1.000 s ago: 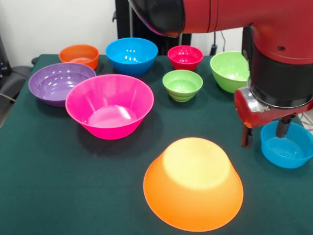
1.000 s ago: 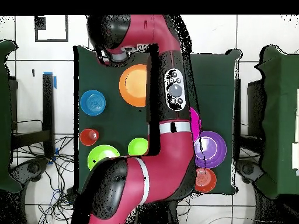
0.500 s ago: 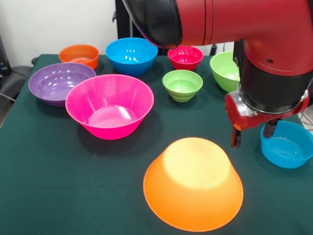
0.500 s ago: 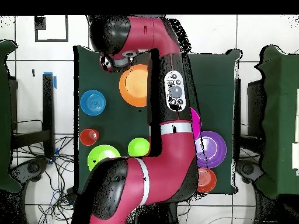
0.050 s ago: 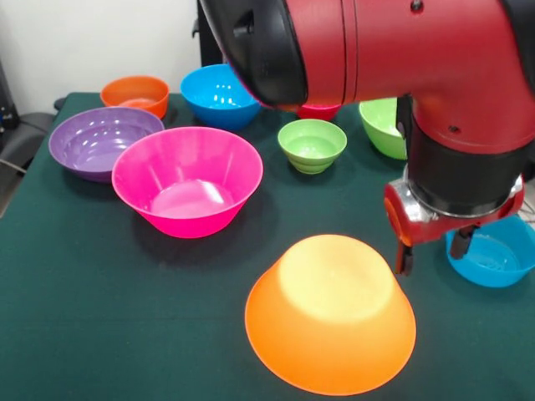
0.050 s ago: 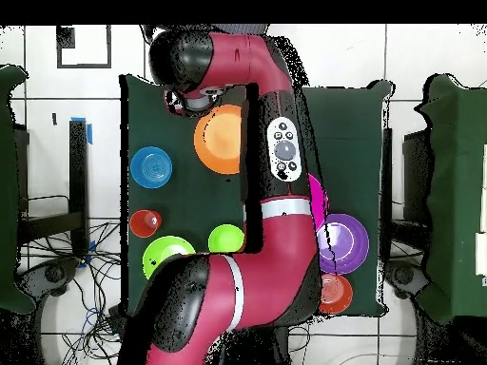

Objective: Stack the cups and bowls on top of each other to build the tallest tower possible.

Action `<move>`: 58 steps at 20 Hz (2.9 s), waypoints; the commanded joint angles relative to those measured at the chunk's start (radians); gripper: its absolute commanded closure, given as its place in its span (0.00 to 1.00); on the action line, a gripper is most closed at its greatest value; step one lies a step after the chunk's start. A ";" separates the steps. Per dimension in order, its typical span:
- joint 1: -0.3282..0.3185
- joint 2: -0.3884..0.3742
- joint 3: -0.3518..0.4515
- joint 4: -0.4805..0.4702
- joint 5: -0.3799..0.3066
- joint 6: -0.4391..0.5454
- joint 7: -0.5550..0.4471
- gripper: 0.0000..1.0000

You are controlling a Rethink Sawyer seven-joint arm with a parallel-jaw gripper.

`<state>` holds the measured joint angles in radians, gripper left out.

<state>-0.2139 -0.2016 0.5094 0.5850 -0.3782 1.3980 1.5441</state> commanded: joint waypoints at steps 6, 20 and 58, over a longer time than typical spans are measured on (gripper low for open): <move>0.002 0.042 -0.008 0.103 0.002 -0.127 -0.004 0.00; 0.018 0.027 -0.020 0.075 0.006 -0.065 0.008 0.00; -0.037 -0.077 -0.034 0.155 0.049 -0.008 -0.056 0.00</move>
<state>-0.2159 -0.1982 0.5024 0.6079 -0.3479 1.3129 1.5441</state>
